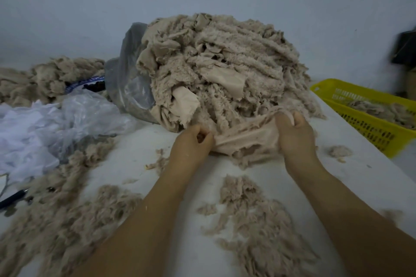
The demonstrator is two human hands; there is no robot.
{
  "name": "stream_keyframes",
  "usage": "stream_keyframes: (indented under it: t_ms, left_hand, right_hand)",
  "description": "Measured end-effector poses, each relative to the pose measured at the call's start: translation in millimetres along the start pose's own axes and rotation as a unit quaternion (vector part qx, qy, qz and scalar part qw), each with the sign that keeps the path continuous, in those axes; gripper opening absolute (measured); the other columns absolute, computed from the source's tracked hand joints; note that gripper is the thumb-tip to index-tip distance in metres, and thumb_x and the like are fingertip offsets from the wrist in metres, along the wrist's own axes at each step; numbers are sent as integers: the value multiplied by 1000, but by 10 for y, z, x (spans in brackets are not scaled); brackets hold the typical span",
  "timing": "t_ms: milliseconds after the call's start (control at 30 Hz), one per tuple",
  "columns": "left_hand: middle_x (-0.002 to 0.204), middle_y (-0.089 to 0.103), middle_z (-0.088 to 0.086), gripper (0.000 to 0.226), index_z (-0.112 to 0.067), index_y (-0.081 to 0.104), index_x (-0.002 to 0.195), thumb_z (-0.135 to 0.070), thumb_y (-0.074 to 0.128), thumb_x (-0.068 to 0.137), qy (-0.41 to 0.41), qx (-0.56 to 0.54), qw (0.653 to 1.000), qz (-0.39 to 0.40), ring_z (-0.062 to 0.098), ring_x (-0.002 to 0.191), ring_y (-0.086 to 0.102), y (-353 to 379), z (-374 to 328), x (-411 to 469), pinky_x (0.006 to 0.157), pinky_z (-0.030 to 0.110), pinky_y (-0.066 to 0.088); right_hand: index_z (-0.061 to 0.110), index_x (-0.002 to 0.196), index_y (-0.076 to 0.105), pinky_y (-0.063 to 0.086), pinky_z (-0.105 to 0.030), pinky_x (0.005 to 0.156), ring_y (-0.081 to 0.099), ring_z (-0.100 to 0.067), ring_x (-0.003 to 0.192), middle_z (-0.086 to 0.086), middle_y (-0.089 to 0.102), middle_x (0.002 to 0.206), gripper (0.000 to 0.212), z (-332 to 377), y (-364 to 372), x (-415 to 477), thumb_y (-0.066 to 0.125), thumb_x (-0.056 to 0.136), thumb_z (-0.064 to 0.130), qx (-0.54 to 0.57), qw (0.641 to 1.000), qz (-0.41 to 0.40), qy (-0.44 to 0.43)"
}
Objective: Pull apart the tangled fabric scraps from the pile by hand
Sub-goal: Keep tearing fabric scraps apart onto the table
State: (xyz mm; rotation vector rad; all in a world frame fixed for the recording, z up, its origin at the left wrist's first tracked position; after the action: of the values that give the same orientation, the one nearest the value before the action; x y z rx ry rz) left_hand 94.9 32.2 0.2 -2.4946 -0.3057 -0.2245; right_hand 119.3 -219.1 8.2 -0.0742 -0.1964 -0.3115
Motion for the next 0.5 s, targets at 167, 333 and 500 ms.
stream_keyframes:
  t_ms: [167, 333, 500]
  left_hand:
    - [117, 48, -12, 25, -21, 65, 117, -37, 53, 101, 68, -22, 997, 22, -1, 96, 54, 58, -130, -10, 79, 12, 39]
    - [136, 32, -35, 62, -40, 37, 149, -53, 60, 93, 119, -41, 989, 76, 6, 126, 45, 200, -339, -155, 100, 20, 41]
    - [89, 51, -16, 44, -28, 70, 95, -69, 61, 80, 120, -34, 989, 78, 6, 93, 50, 259, -370, -204, 75, 9, 38]
  right_hand:
    - [-5, 119, 50, 43, -54, 64, 44, -43, 78, -25, 50, 105, 48, 124, -106, 11, 54, 99, 38, 39, 999, -34, 6]
    - [3, 90, 65, 55, -42, 66, 66, -40, 77, -23, 68, 88, 40, 156, 153, -102, 61, 94, 42, 75, 994, 74, 35]
    - [30, 70, 72, 52, -23, 53, 65, -11, 61, 5, 68, 67, 29, 232, 488, -312, 61, 95, 38, 52, 975, 216, -6]
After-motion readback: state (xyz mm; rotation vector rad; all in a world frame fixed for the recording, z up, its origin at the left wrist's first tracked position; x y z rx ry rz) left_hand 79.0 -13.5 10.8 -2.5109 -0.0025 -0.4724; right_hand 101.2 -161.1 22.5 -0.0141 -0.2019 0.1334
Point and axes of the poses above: each hand's wrist, its own x-axis towards the middle knuckle, its own y-axis out of the palm, z = x × y, the point moved 8 cm from there along x, towards the middle knuckle
